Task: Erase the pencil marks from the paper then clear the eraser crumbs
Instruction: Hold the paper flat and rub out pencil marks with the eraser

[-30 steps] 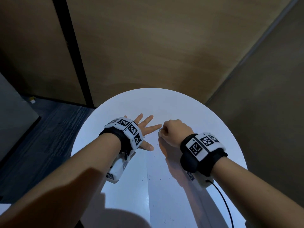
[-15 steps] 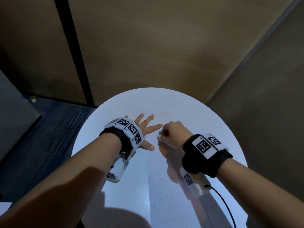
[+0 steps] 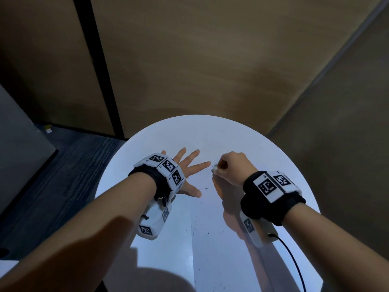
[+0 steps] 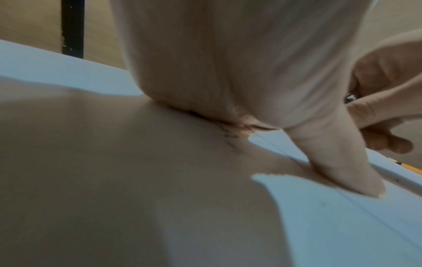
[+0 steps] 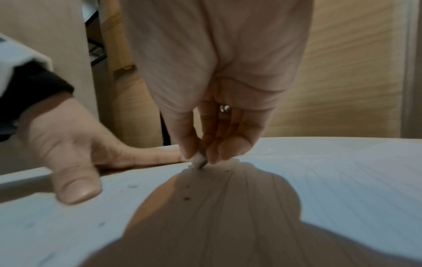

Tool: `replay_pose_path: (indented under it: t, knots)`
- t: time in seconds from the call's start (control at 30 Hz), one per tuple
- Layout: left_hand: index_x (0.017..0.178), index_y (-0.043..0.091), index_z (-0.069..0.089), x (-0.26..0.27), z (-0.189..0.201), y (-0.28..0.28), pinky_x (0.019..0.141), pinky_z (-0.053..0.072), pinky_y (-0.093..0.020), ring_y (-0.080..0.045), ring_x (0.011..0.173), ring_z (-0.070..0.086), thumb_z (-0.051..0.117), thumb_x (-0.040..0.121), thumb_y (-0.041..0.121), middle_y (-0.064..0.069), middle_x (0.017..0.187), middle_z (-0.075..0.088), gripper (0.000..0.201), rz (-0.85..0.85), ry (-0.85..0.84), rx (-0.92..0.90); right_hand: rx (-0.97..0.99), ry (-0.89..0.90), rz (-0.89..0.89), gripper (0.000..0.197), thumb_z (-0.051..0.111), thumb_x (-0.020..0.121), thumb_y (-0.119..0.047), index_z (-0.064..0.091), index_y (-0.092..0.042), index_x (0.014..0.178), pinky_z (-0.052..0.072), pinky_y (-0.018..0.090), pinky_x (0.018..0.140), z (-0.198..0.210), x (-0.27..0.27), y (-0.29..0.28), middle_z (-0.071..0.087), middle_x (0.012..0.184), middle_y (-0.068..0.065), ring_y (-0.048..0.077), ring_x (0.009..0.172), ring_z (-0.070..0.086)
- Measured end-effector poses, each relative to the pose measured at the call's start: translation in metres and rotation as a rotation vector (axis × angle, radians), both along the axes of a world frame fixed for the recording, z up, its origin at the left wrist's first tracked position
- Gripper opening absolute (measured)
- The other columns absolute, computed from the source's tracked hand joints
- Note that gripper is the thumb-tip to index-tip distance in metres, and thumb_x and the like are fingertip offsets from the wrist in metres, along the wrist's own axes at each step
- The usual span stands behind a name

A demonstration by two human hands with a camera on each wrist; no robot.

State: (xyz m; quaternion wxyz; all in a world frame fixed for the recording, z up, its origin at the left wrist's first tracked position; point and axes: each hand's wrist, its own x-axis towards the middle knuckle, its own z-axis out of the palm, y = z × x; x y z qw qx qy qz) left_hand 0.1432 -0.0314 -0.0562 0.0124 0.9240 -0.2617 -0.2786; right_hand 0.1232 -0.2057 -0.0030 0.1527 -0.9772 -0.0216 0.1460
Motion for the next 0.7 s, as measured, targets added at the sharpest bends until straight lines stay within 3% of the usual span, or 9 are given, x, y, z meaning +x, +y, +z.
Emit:
replay_pose_path:
  t: [0.17,0.23,0.3,0.4,0.5,0.7]
  knots:
    - [0.136,0.06,-0.019,0.001,-0.002,0.0,0.106,-0.007,-0.067,-0.024,0.142,-0.026,0.046,0.072,0.08,0.017,0.15,-0.033,0.093,0.011,0.013,-0.002,-0.094,0.051,0.145,0.034,0.043,0.096,-0.025,0.044,-0.014,0.063,0.041,0.029,0.067,-0.006,-0.011,0.012,0.052,0.074,0.004,0.025,0.078,0.053]
    - [0.136,0.06,-0.019,0.001,-0.003,0.001,0.106,-0.007,-0.067,-0.024,0.142,-0.026,0.046,0.072,0.081,0.017,0.15,-0.033,0.094,0.011,0.008,-0.003,-0.129,0.033,0.125,0.028,0.04,0.096,-0.024,0.057,-0.009,0.08,0.044,0.03,0.072,-0.003,-0.006,0.013,0.058,0.089,0.009,0.026,0.085,0.057]
    - [0.136,0.06,-0.019,0.001,-0.003,0.0,0.106,-0.007,-0.067,-0.024,0.142,-0.026,0.046,0.072,0.081,0.017,0.151,-0.032,0.094,0.011,0.004,-0.003,-0.15,0.005,0.079,0.027,0.039,0.097,-0.023,0.058,-0.004,0.094,0.045,0.031,0.074,-0.001,-0.003,0.014,0.059,0.1,0.012,0.026,0.087,0.056]
    - [0.135,0.06,-0.02,0.002,-0.005,0.0,0.105,-0.006,-0.068,-0.023,0.142,-0.025,0.047,0.072,0.081,0.017,0.151,-0.032,0.094,0.01,-0.001,-0.003,-0.145,0.059,0.164,0.022,0.039,0.096,-0.021,0.047,-0.009,0.08,0.038,0.029,0.067,-0.003,-0.013,0.025,0.053,0.088,0.013,0.024,0.077,0.049]
    - [0.135,0.06,-0.02,0.002,-0.007,0.001,0.105,-0.007,-0.067,-0.023,0.142,-0.025,0.046,0.071,0.081,0.017,0.15,-0.033,0.094,0.012,-0.001,-0.011,-0.156,0.073,0.175,0.026,0.039,0.096,-0.022,0.042,-0.01,0.072,0.038,0.029,0.067,-0.002,-0.014,0.024,0.047,0.082,0.009,0.024,0.076,0.048]
    - [0.138,0.057,-0.018,0.001,0.0,-0.002,0.105,-0.006,-0.068,-0.025,0.142,-0.025,0.047,0.073,0.08,0.015,0.151,-0.031,0.094,0.012,0.005,-0.001,-0.153,0.021,0.135,0.023,0.04,0.096,-0.021,0.053,-0.006,0.084,0.037,0.028,0.067,-0.006,-0.006,0.02,0.057,0.091,0.013,0.024,0.078,0.051]
